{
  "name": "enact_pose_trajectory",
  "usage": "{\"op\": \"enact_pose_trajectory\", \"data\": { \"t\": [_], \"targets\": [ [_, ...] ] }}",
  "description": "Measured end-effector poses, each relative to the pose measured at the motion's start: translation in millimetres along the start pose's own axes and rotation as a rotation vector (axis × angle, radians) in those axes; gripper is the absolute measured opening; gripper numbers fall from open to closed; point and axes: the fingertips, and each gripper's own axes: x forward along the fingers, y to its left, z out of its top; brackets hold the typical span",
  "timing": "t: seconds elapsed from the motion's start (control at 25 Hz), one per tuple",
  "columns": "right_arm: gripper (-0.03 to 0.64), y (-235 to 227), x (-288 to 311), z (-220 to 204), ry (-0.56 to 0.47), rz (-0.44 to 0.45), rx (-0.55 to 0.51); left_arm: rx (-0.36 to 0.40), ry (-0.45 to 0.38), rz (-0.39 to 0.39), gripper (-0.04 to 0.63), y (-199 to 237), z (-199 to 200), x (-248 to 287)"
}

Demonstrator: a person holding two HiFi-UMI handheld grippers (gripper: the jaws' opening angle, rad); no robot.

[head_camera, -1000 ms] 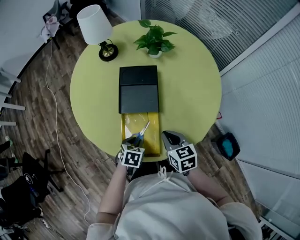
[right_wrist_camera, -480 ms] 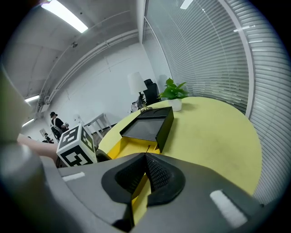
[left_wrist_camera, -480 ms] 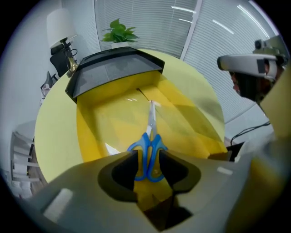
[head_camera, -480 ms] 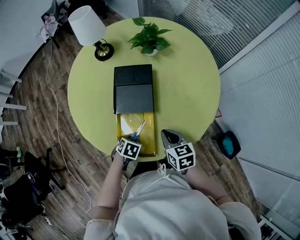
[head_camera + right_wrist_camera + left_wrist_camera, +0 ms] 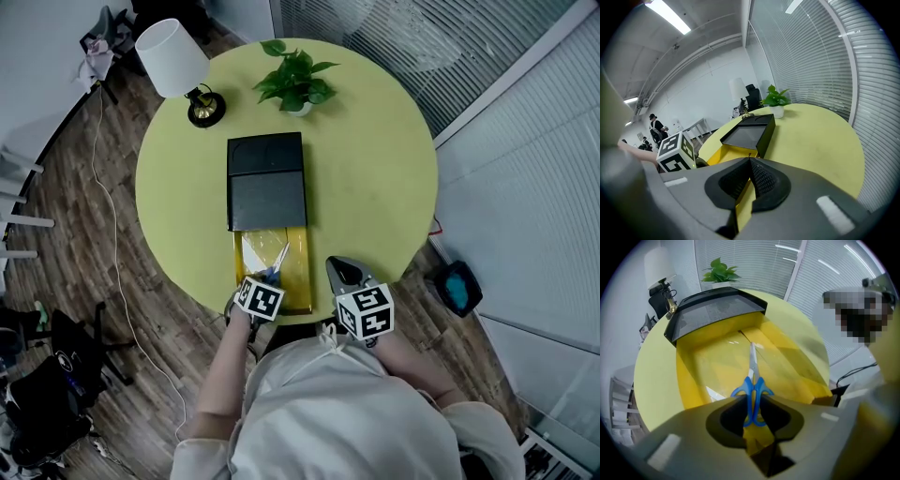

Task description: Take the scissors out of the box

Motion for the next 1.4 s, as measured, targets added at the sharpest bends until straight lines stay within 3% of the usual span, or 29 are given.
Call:
{"op": "enact_pose_trajectory", "data": {
  "t": [0.2,0.76,0.96,1.4],
  "targets": [
    [0.0,0.5,-4.3,0.2,0.003,-0.009,-0.017,-0.037,-0.045,-0.031,0.094,-2.7,-1.2,-9.8],
    [0.0,20.1,-7.8,13.4,-0.023,0.007,-0.093,-0.105,-0.362,-0.004,0.092,-3.8,33.1,-93.5],
    [0.0,27.1,-14.2,33.4,-0.072,0.008,-0.118,-0.163,-0.537,-0.006,0.092,-4.9,55.4,-143.1],
    [0.0,45.8,-37.9,94.0,-0.206,0.012,-0.162,-0.169,-0.918,0.104,0.092,8.4,102.1,-258.0]
  ]
}}
